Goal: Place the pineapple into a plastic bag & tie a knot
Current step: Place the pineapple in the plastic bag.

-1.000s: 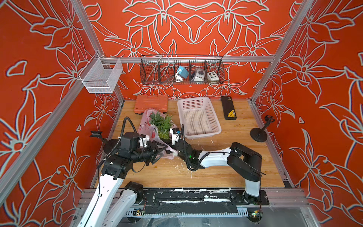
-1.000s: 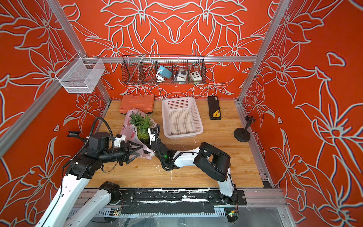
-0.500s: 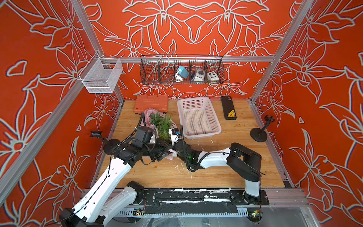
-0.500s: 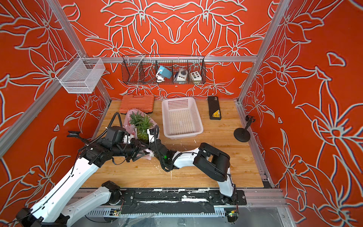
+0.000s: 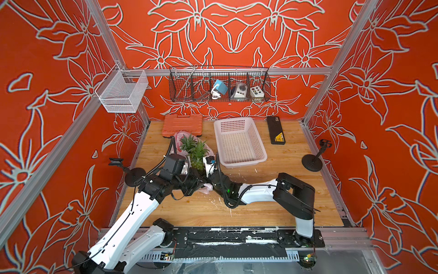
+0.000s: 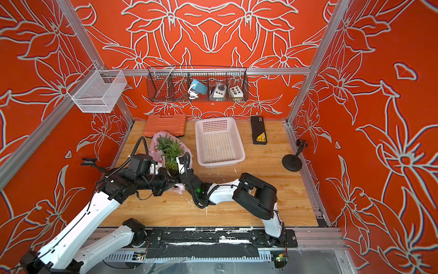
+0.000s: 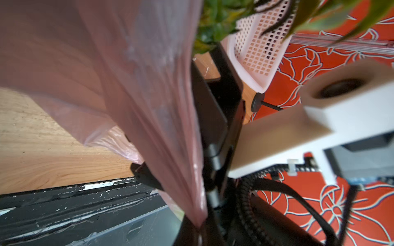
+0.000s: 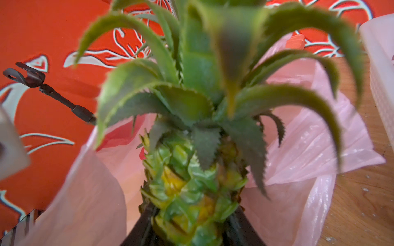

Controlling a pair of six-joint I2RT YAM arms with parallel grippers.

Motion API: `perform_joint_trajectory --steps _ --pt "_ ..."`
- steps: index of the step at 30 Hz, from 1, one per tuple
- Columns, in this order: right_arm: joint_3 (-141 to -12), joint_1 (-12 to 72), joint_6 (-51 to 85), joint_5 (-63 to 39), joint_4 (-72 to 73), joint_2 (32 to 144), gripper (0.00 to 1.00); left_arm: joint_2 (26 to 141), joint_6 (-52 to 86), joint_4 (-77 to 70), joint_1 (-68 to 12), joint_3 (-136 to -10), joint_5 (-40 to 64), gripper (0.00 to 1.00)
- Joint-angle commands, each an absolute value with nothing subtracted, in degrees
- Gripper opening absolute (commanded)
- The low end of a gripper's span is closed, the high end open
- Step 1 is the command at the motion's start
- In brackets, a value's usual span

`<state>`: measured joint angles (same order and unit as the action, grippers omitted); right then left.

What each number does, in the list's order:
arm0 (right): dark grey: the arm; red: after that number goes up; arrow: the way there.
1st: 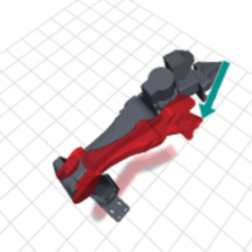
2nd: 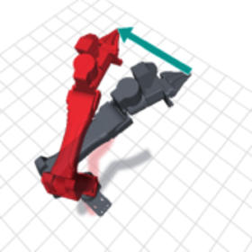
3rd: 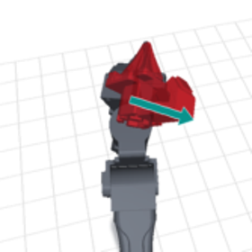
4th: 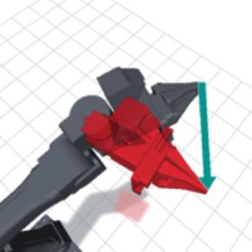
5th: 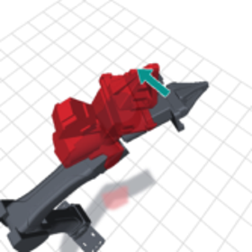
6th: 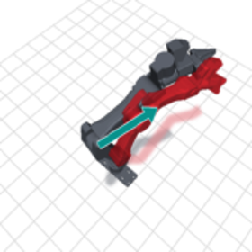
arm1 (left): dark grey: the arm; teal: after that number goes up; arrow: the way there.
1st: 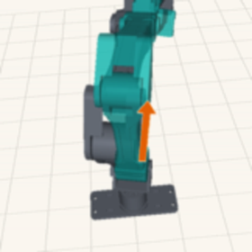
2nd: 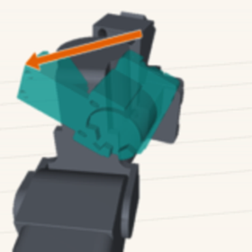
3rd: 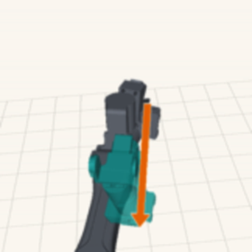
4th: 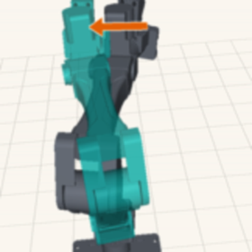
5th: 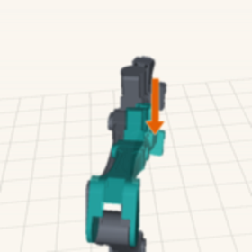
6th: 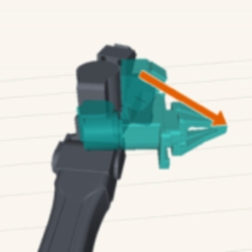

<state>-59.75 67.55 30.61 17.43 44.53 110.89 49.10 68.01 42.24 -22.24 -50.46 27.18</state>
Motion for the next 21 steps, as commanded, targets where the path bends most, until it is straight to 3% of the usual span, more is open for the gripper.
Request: perform_joint_trajectory --steps 1,5,14,21 --pt "-59.57 67.43 32.94 15.68 43.10 110.58 0.23 44.60 69.05 38.59 -22.43 -51.57 25.32 0.00" --pt "-56.32 66.47 38.31 14.77 46.94 109.03 0.24 39.81 70.90 38.26 -22.40 -54.26 22.04 0.00" --pt "-57.30 66.39 46.06 13.88 56.89 108.44 0.18 39.39 77.42 31.50 -22.41 -49.53 27.88 0.00" --pt "-67.85 68.14 43.38 9.54 46.77 119.09 0.16 41.72 76.55 30.84 -22.40 -51.98 29.17 0.00"
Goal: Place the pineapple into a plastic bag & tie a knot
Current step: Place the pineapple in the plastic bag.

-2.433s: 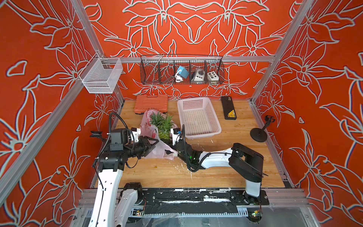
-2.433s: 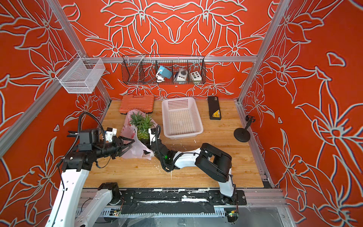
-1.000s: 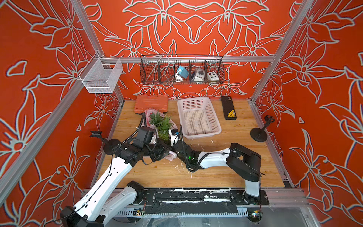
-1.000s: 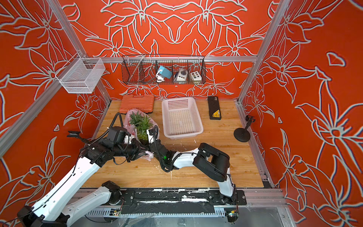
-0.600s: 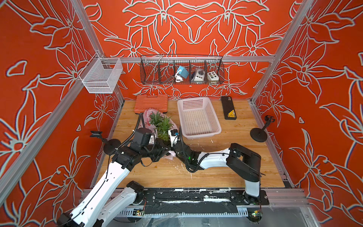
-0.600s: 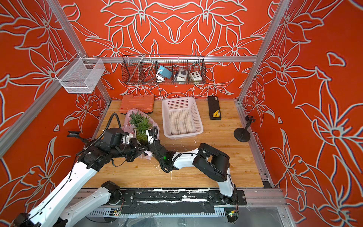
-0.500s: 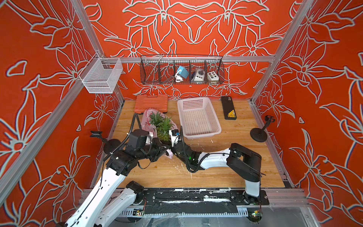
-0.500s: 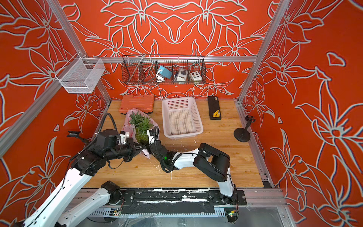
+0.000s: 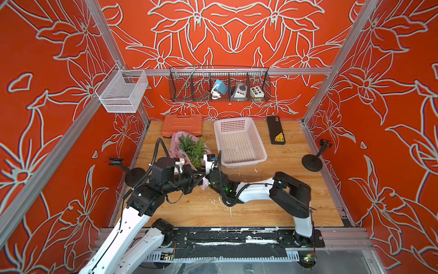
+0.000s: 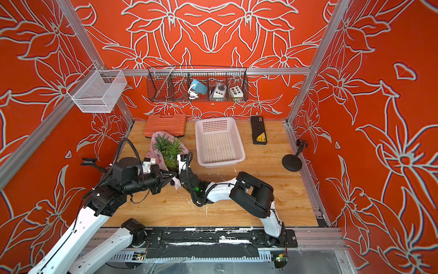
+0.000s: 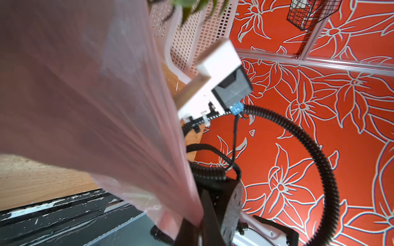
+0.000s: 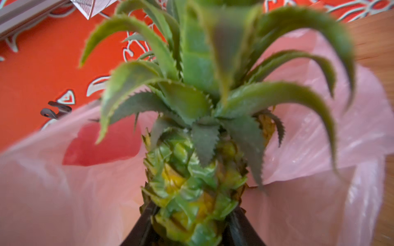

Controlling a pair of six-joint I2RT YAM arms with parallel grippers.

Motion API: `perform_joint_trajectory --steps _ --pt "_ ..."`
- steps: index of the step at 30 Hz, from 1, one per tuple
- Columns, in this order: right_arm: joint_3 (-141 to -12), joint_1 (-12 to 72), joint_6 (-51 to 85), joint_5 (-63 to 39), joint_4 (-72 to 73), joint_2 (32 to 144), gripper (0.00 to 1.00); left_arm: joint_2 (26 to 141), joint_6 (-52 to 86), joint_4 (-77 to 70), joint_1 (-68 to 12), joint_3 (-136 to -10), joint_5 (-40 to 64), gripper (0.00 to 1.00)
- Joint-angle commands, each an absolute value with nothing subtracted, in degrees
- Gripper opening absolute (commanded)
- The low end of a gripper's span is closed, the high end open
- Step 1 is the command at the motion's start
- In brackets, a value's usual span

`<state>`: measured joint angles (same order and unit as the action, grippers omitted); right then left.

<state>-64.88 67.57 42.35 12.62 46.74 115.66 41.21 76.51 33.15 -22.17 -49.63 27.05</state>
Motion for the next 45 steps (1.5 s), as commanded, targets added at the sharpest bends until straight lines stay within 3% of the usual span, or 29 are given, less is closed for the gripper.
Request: perform_joint_trajectory --steps 1,4,9,13,27,36,42,45 --pt "-67.58 68.24 43.76 8.54 46.83 119.92 0.17 41.75 76.11 31.34 -22.41 -52.54 28.59 0.00" --pt "-64.69 68.19 44.31 6.50 47.36 120.47 0.22 41.82 75.76 31.14 -22.34 -52.58 27.35 0.00" --pt "-57.87 66.88 43.38 3.76 46.79 116.68 0.47 42.19 76.33 30.03 -22.24 -52.11 26.51 0.00" --pt "-53.83 64.55 43.56 0.89 45.79 113.13 0.60 40.85 77.40 29.83 -22.03 -51.63 24.90 0.00" --pt "-46.86 58.80 36.09 -3.32 35.75 95.84 0.85 34.95 79.92 32.15 -21.22 -48.49 21.72 0.00" --pt "-45.52 53.36 33.64 -10.05 27.11 85.92 0.88 33.27 80.95 31.99 -21.09 -47.02 21.44 0.00" --pt "-50.66 50.39 25.71 -6.59 8.79 74.01 0.85 33.20 81.10 31.78 -20.93 -46.68 21.63 0.00" --pt "-58.20 48.31 22.71 -8.46 -0.83 73.61 0.81 33.06 81.30 31.20 -20.92 -46.32 21.87 0.00"
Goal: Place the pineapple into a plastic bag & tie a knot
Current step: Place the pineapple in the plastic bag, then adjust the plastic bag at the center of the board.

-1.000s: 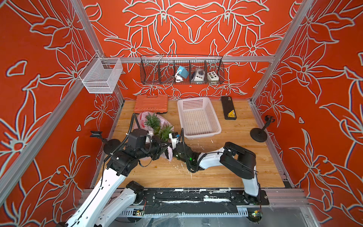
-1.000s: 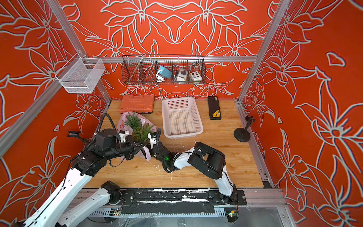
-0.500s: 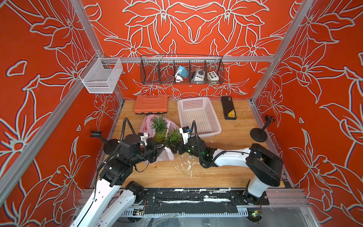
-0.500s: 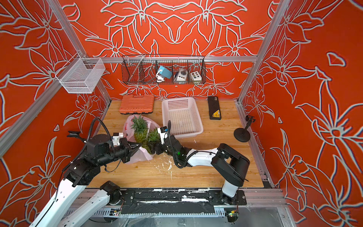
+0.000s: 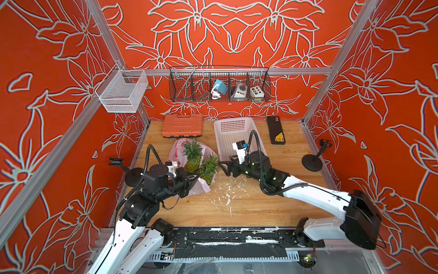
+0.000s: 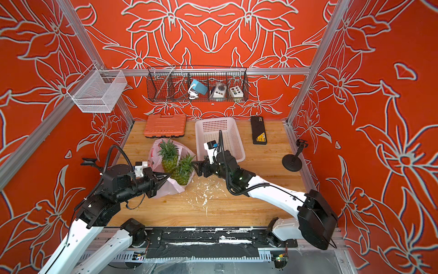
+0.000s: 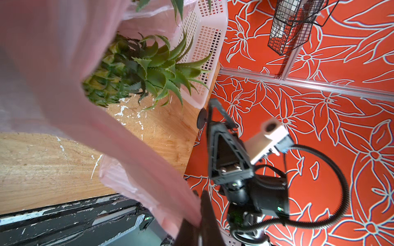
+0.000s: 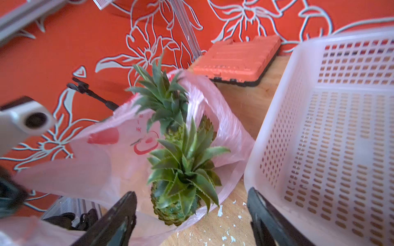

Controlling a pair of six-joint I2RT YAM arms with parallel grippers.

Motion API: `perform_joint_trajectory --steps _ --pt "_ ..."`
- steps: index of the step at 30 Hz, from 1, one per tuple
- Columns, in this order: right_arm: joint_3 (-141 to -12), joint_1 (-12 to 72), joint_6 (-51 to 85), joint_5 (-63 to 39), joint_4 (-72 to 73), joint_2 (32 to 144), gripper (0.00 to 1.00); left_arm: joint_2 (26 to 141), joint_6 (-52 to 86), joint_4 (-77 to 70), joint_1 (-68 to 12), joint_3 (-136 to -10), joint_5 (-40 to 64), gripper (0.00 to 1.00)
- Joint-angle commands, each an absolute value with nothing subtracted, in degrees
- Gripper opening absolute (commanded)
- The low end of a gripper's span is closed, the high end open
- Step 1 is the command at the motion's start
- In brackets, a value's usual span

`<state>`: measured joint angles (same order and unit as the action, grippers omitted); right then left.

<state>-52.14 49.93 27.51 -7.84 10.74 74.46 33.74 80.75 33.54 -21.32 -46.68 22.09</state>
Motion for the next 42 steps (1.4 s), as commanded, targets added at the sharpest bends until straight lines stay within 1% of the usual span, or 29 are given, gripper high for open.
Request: perform_joint_trajectory --steps 1,6,8,12,18,25,36,40,42 --pt "-61.04 47.57 22.37 -10.18 -3.87 74.71 0.79 33.06 81.30 31.29 -20.92 -46.32 21.82 0.00" --pt "-78.37 43.94 24.62 -24.67 -18.51 86.77 0.65 33.13 80.79 31.55 -20.87 -46.57 21.65 0.00" --pt "-82.10 43.65 26.04 -28.61 -20.20 90.77 0.64 33.30 80.85 31.49 -20.83 -46.50 21.79 0.00" --pt "-84.40 43.69 29.48 -32.36 -18.05 95.75 0.64 33.51 80.88 31.02 -20.80 -46.48 22.23 0.00" --pt "-85.43 43.74 33.05 -34.32 -14.51 101.68 0.63 33.14 80.77 31.29 -20.82 -46.50 22.22 0.00" --pt "-88.27 43.77 35.88 -34.37 -11.09 107.63 0.62 32.96 81.03 31.05 -20.82 -45.97 22.45 0.00" --pt "-95.32 43.76 38.63 -33.46 -9.96 115.70 0.61 32.87 81.12 31.03 -20.83 -45.97 22.60 0.00" --pt "-96.02 43.84 42.36 -36.29 -5.01 118.13 0.62 32.92 81.21 31.03 -20.78 -45.97 22.70 0.00" --pt "-95.98 43.84 44.18 -37.17 -2.47 119.01 0.60 32.78 81.21 31.11 -20.82 -46.05 22.68 0.00"
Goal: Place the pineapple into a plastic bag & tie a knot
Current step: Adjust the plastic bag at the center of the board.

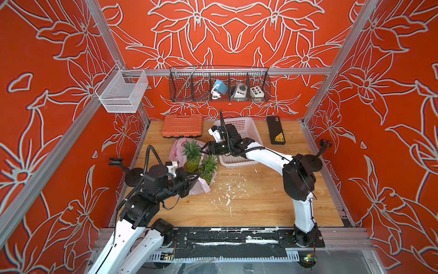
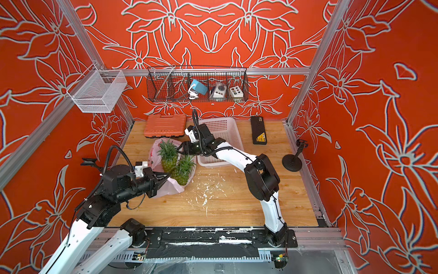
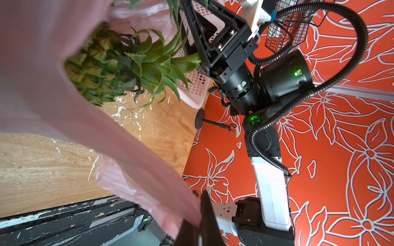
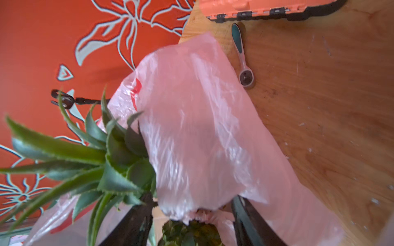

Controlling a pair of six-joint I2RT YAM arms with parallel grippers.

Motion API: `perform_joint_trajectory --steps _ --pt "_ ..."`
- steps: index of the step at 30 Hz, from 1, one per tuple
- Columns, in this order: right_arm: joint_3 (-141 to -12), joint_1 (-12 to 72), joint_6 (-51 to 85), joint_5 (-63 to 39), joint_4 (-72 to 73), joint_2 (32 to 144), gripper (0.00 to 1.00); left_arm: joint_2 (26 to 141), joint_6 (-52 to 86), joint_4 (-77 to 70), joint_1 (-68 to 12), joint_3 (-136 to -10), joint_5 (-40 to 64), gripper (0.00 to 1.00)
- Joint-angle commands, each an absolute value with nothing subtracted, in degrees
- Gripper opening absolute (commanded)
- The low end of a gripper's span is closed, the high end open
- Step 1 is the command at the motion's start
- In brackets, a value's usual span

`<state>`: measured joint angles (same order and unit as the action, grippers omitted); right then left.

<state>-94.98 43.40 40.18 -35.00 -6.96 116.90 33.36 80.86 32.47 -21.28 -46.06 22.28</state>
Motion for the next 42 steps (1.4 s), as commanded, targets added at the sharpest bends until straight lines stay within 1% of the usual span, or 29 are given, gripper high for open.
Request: perform_joint_trajectory --steps 1,3,5,6,11,12,13,18,22,25,28,30,33,36,39,42 --pt "-95.98 43.83 45.02 -37.29 -1.44 119.31 0.58 32.70 81.21 31.18 -20.83 -46.05 22.72 0.00" --pt "-95.74 43.85 46.35 -37.52 0.42 119.78 0.53 32.61 81.21 31.20 -20.83 -46.10 22.62 0.00" --pt "-95.58 43.80 47.64 -38.16 2.08 120.00 0.45 32.56 81.29 31.14 -20.82 -46.14 22.66 0.00" --pt "-95.26 43.86 48.25 -38.46 3.04 120.05 0.40 32.53 81.30 31.11 -20.83 -46.21 22.71 0.00" --pt "-92.35 43.29 48.79 -38.72 3.63 116.66 0.07 32.52 80.88 31.74 -20.74 -47.94 22.50 0.00" --pt "-91.60 42.94 48.33 -38.67 3.29 115.11 0.02 32.60 80.58 32.02 -20.63 -48.64 22.40 0.00" --pt "-90.95 42.50 47.60 -38.38 2.33 113.07 0.00 32.77 80.19 32.54 -20.57 -49.64 22.13 0.00" --pt "-92.98 39.98 40.01 -36.04 -10.26 102.39 0.00 34.97 77.10 34.51 -19.83 -57.57 20.82 0.00" --pt "-103.13 38.94 32.44 -35.03 -27.81 98.01 0.00 38.30 74.84 35.37 -19.38 -67.24 19.78 0.00" --pt "-109.37 37.51 28.75 -35.11 -37.49 95.67 0.00 40.52 72.88 36.86 -18.78 -74.99 18.49 0.00" --pt "-111.27 34.73 28.32 -35.08 -41.33 91.92 0.00 41.65 68.27 42.89 -18.36 -83.14 13.53 0.00" --pt "-111.19 32.35 29.11 -36.32 -41.98 89.76 0.00 41.68 66.21 46.98 -18.31 -86.07 9.44 0.00" --pt "-110.66 29.75 30.19 -38.46 -43.68 87.80 0.00 41.22 64.83 49.30 -18.31 -85.28 7.45 0.00" --pt "-107.02 28.83 33.05 -41.99 -39.90 85.46 0.00 40.64 64.83 49.01 -18.32 -80.57 7.59 0.00" --pt "-105.14 28.08 36.01 -46.16 -37.28 85.67 0.00 39.43 65.49 46.26 -18.26 -74.54 6.78 0.00" --pt "-103.35 27.03 37.38 -47.84 -36.76 85.40 0.00 38.53 66.73 44.01 -17.67 -71.26 7.13 0.00"
